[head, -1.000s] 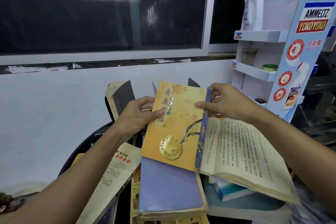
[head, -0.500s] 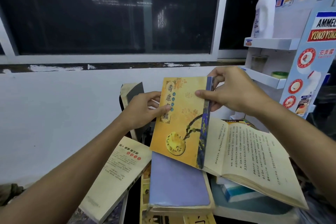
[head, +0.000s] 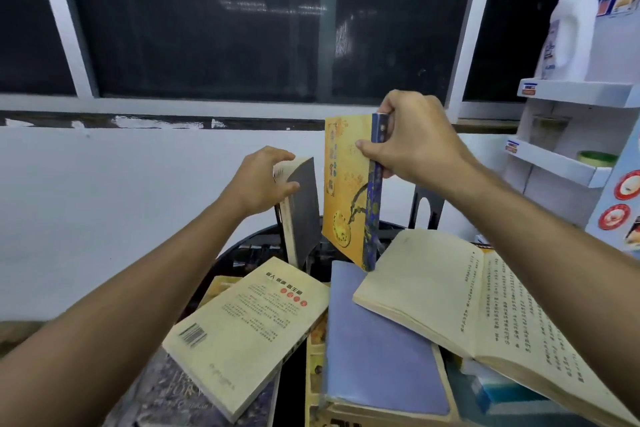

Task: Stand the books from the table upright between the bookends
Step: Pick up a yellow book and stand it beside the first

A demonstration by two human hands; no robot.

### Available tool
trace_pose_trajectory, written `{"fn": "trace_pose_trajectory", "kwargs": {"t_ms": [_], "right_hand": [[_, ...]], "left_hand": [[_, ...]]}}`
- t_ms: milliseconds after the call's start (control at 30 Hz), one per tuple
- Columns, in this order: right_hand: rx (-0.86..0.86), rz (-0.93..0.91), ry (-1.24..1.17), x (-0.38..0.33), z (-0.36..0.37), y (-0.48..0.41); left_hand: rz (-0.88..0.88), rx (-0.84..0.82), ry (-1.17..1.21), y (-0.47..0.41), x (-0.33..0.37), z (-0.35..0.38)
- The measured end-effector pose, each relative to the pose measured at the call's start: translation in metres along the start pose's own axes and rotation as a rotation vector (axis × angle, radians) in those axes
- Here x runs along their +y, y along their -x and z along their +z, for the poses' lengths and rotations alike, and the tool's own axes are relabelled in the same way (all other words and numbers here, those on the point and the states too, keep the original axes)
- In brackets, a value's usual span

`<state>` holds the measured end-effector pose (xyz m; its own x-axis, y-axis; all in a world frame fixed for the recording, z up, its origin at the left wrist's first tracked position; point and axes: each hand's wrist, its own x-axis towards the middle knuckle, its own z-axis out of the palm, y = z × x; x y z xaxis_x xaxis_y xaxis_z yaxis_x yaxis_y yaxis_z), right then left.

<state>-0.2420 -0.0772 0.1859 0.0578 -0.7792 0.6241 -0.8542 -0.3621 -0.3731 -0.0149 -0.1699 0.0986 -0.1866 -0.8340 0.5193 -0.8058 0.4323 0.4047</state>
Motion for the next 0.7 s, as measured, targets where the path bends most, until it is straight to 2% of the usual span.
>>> {"fn": "trace_pose_trajectory", "kwargs": {"t_ms": [333, 700], "right_hand": [[0.018, 0.02, 0.069, 0.01, 0.078, -0.025], [-0.037, -0.021, -0.008, 0.008, 0.145, -0.007]], "left_hand": [[-0.063, -0.122, 0.045, 0.0, -0.022, 0.01], [-0.004, -0.113, 0.11, 0.012, -0.025, 0.008]]}}
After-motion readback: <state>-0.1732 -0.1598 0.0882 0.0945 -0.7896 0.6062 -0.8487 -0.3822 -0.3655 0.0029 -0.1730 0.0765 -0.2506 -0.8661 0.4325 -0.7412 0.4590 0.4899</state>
